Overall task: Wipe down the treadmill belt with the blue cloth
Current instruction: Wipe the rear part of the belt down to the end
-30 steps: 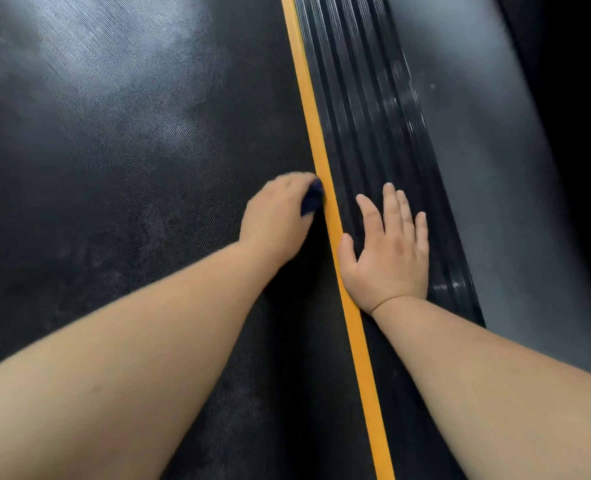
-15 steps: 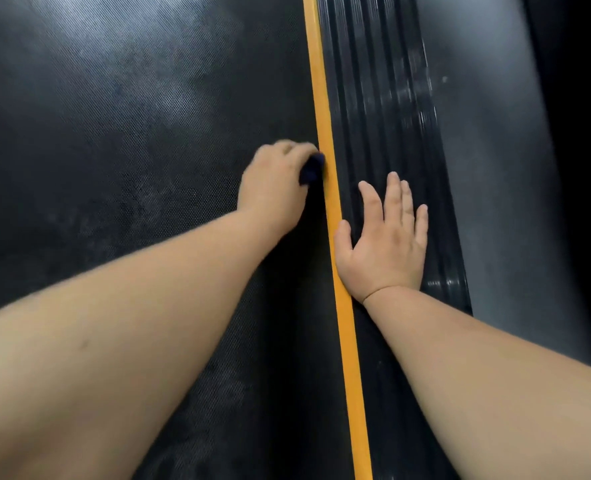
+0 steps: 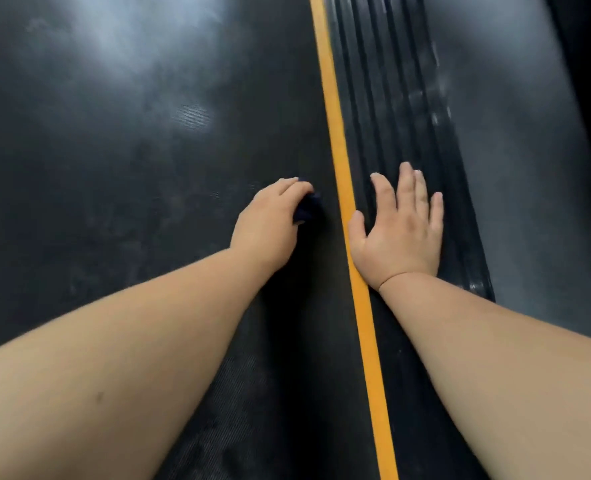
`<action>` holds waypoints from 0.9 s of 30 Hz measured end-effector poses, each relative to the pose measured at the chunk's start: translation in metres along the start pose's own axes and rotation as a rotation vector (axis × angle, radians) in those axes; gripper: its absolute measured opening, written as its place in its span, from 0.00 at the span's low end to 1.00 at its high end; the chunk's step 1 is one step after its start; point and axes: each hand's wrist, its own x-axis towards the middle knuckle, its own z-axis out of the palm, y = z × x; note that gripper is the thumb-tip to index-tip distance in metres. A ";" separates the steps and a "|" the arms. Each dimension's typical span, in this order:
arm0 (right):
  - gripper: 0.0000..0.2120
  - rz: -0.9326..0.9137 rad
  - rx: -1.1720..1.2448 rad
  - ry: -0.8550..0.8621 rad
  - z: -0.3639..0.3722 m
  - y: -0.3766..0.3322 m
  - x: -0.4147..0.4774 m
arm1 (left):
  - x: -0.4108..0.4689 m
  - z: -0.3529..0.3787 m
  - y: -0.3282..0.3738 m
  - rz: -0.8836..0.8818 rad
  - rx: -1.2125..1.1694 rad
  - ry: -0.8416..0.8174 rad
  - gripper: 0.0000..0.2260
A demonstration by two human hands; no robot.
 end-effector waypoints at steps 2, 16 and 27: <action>0.29 -0.002 0.004 0.001 -0.001 0.001 0.000 | -0.003 0.003 0.004 0.002 0.005 0.022 0.20; 0.27 -0.019 0.028 0.064 0.005 0.002 0.001 | -0.058 0.022 0.031 0.148 -0.084 0.021 0.18; 0.23 -0.076 0.056 0.218 0.012 0.003 0.006 | -0.053 0.028 0.000 0.194 0.119 0.213 0.27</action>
